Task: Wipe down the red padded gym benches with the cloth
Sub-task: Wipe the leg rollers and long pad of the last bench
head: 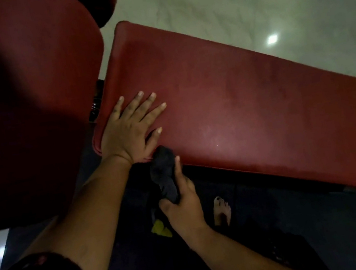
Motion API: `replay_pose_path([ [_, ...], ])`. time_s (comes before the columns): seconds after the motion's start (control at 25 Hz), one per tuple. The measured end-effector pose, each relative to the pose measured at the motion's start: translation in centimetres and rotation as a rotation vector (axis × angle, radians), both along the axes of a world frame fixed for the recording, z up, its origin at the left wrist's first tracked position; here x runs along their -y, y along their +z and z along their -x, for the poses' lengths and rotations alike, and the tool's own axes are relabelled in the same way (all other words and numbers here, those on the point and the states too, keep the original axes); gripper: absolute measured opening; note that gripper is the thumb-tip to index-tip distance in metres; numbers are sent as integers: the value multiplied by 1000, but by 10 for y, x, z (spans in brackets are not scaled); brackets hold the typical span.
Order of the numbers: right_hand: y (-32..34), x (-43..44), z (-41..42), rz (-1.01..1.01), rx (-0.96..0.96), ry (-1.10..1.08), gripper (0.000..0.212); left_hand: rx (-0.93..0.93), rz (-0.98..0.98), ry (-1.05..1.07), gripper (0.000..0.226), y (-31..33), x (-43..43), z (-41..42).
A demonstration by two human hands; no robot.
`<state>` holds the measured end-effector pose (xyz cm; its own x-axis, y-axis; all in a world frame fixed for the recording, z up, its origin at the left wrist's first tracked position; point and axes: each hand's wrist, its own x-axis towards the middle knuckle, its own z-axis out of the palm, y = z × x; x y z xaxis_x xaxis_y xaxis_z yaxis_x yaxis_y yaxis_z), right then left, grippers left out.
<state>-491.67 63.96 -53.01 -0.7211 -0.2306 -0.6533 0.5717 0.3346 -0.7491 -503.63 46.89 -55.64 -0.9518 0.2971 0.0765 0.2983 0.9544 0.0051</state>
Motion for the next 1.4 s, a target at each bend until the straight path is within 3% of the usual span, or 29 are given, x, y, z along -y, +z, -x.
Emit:
replay_pose_path([
  [0.08, 6, -11, 2, 65, -15, 18, 89, -9, 18, 1, 57, -1, -1, 0],
  [0.28, 24, -47, 50, 345, 230, -364, 62, 2, 49, -8, 60, -1, 4, 4],
  [0.44, 64, -60, 129, 425, 239, -167, 35, 18, 118, -19, 67, 2, 4, 3],
  [0.52, 77, -61, 186, 393, 22, 0, 31, 23, 121, -21, 62, 3, 3, 6],
  [0.6, 89, -59, 247, 316, -275, 229, 41, 14, 97, 22, 58, 3, 0, 5],
  [0.64, 88, -57, 276, 233, -429, 376, 52, 5, 78, 50, 57, 4, -2, 4],
  [0.72, 80, -48, 328, -118, -731, 685, 67, -41, 25, 148, 54, 6, -11, -4],
  [0.8, 78, -28, 364, -367, -952, 913, 67, -125, -57, 336, 54, 6, -39, -9],
  [0.96, 75, 42, 380, -459, -1370, 1353, 65, -130, -198, 921, 61, -9, -136, 6],
  [1.04, 60, 63, 373, -478, -1526, 1638, 72, -73, -185, 1092, 67, -20, -163, 13],
  [1.12, 46, 72, 372, -615, -1512, 1672, 75, -45, -147, 1106, 69, -28, -162, 14],
  [1.24, 41, 80, 363, -841, -1276, 1372, 71, -38, -141, 1106, 70, -29, -161, 11],
  [1.32, 42, 90, 342, -796, -1382, 1342, 59, -30, -150, 1113, 70, -27, -163, 12],
  [1.4, 42, 90, 326, -578, -1583, 1458, 51, -17, -173, 1094, 71, -26, -161, 9],
])
